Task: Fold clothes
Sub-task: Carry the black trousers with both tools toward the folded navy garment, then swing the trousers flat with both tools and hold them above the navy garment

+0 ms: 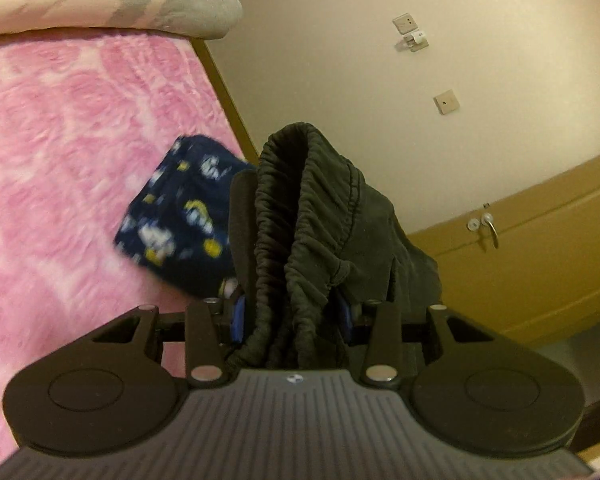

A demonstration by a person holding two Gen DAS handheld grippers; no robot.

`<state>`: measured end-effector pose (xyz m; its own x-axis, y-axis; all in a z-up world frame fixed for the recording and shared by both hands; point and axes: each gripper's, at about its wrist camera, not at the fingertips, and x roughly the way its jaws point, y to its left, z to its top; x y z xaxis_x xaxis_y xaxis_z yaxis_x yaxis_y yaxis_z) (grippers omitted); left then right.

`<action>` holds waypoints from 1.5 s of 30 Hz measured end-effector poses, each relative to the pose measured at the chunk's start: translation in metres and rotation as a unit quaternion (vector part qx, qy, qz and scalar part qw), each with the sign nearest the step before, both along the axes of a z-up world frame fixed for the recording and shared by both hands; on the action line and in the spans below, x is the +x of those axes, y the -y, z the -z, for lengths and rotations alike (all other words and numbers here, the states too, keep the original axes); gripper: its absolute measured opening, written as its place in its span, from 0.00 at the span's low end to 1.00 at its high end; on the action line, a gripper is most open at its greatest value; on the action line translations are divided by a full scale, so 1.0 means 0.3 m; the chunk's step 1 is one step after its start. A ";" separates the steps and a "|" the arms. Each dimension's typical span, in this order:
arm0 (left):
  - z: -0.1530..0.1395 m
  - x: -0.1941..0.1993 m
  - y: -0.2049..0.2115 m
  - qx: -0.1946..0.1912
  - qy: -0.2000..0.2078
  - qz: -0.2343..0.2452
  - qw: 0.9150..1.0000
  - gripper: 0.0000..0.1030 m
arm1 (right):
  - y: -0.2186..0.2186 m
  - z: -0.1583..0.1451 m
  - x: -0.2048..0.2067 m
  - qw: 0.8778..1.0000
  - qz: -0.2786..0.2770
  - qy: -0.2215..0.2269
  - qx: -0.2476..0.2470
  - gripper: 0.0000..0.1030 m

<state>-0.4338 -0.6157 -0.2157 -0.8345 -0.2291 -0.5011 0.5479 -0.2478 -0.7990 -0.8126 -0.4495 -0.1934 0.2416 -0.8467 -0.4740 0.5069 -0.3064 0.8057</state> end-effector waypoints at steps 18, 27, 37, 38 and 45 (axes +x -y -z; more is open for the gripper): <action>0.366 -0.340 0.426 0.021 0.051 -0.004 0.998 0.36 | 0.440 0.403 -0.315 0.998 -0.004 0.025 0.052 0.20; 0.462 -0.394 0.525 0.035 0.140 0.009 0.990 0.51 | 0.494 0.480 -0.337 0.987 0.035 -0.044 0.148 0.72; 0.260 -0.322 0.410 -0.088 0.197 0.015 0.976 0.00 | 0.301 0.315 -0.221 0.968 0.020 -0.200 0.150 0.38; 0.256 -0.352 0.384 -0.109 0.207 0.039 0.971 0.00 | 0.296 0.306 -0.184 0.963 0.003 -0.220 0.157 0.35; 0.342 -0.480 0.263 -0.190 0.282 0.138 0.930 0.00 | 0.319 0.349 0.015 0.929 -0.074 -0.324 0.167 0.34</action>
<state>-0.5777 -0.6945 -0.3183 -0.5174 -0.2945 -0.8035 0.7267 -0.6471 -0.2308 -0.8081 -0.5452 -0.2982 -0.0828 -0.6073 -0.7901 0.9083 -0.3721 0.1909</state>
